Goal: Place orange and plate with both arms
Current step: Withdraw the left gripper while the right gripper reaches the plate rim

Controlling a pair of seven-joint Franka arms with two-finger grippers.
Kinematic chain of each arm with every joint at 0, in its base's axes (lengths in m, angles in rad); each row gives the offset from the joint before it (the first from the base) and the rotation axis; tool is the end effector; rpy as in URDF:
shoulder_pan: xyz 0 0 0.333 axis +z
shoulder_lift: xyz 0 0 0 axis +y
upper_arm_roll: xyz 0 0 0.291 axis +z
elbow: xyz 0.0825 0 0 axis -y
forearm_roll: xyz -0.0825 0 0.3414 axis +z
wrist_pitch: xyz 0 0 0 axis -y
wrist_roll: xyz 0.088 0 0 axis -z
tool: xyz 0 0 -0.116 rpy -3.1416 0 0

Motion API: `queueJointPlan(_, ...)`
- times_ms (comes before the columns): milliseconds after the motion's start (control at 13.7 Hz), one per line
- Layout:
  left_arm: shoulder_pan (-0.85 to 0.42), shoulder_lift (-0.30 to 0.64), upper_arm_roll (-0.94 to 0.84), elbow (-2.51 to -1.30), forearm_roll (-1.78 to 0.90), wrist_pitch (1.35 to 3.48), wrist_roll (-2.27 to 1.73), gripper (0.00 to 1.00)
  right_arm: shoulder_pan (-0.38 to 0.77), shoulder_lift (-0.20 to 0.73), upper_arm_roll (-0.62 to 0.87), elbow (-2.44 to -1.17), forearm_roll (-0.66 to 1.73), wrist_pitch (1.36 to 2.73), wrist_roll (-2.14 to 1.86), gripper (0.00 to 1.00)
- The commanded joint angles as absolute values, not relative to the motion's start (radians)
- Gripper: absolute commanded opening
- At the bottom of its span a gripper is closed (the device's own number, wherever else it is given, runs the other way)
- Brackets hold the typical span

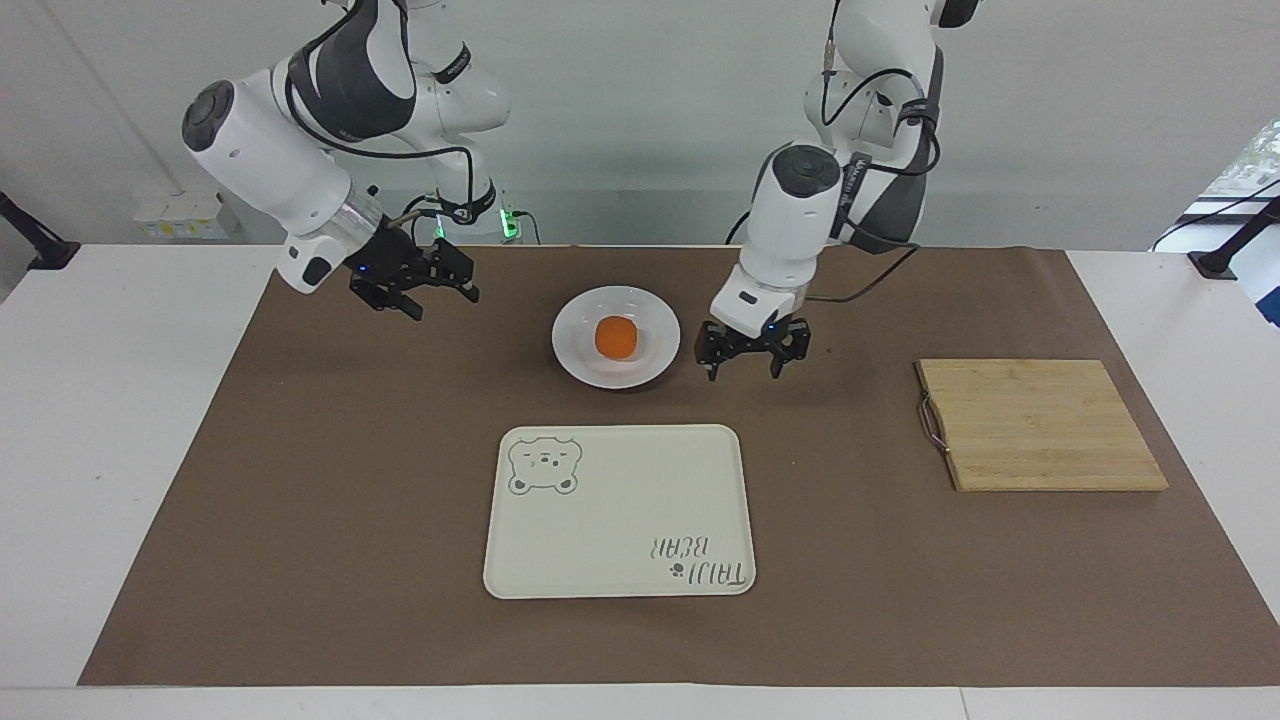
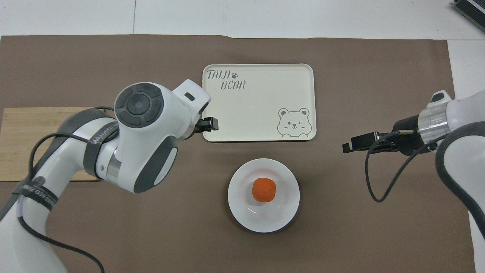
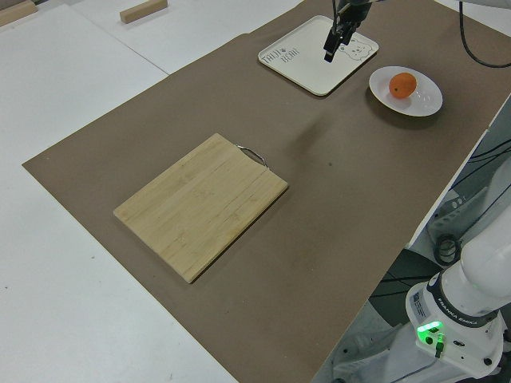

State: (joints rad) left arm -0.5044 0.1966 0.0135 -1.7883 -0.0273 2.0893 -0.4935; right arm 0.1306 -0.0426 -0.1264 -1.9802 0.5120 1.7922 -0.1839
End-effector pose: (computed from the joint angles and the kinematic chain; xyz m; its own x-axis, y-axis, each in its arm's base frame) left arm 0.5133 -0.2766 0.4343 0.9966 0.0172 0.0811 0.0117 -0.9975 0.0690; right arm 0.4927 0.0474 0.4656 0.9947 0.0584 -0.0847 0.0100 -0.8741 -0.4856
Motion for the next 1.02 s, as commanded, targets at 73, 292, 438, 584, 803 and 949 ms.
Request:
queueJointPlan(73, -0.375, 0.190, -0.002, -1.704, -0.029, 1.964, -0.315, 1.00, 0.181, -0.078, -0.124, -2.196, 0.641, 1.985, -0.333, 1.00)
queueJointPlan(292, -0.269, 0.175, -0.003, -1.689, -0.034, 1.901, -0.160, 1.00, 0.192, -0.045, -0.124, -2.296, 0.843, 2.067, -0.472, 1.00)
queueJointPlan(438, -0.206, 0.160, -0.003, -1.675, -0.041, 1.849, -0.060, 1.00, 0.209, -0.003, -0.124, -2.339, 0.957, 2.086, -0.575, 1.00)
queueJointPlan(584, -0.149, 0.137, -0.002, -1.674, -0.063, 1.821, 0.007, 1.00, 0.218, 0.055, -0.124, -2.371, 1.088, 2.100, -0.696, 1.00)
queueJointPlan(803, -0.098, 0.092, 0.006, -1.671, -0.061, 1.777, 0.075, 1.00, 0.299, 0.075, -0.124, -2.413, 1.216, 2.177, -0.739, 1.00)
queueJointPlan(949, -0.081, 0.084, 0.009, -1.619, -0.051, 1.703, 0.100, 1.00, 0.311, 0.080, -0.124, -2.425, 1.236, 2.200, -0.747, 1.00)
